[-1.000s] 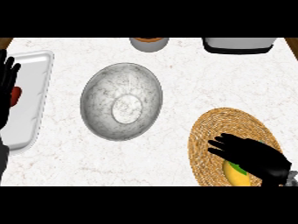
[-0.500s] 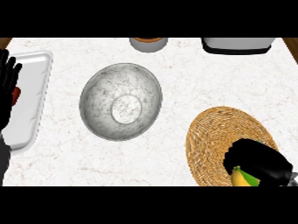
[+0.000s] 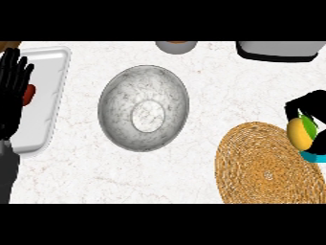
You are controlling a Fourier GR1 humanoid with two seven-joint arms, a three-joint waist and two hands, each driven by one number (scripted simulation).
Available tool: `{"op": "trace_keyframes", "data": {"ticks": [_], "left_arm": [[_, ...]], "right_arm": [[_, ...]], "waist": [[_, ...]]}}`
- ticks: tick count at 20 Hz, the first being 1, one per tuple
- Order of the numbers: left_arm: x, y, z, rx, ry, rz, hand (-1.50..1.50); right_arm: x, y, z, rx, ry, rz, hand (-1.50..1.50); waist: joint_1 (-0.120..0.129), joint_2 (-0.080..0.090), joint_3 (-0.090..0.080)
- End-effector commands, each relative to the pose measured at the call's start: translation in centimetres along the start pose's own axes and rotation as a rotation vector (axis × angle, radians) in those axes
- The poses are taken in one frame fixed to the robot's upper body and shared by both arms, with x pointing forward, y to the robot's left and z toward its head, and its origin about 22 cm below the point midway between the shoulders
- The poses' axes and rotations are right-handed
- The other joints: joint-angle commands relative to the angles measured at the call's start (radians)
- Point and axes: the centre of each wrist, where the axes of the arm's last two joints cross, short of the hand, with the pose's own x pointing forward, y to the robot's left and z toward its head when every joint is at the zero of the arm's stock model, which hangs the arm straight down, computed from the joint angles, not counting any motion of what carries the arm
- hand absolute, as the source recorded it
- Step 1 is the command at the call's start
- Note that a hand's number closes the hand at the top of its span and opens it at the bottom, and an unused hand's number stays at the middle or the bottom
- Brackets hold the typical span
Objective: Pick the lemon from the placemat and place it in the bowl
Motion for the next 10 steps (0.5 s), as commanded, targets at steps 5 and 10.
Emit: {"op": "trace_keyframes", "data": {"ticks": [5,10], "left_arm": [[-0.7,0.9,-0.7,0.012,0.018,-0.017,0.0],[-1.8,0.1,0.7,0.006,0.004,-0.008,0.0]], "right_arm": [[-4.2,-5.4,-1.8,-0.166,0.113,0.022,1.5],[-7.0,-9.5,1.0,-0.313,0.077,-0.011,1.5]], "waist": [[-0.009,-0.002,0.001],[-0.022,-0.007,0.0]]}}
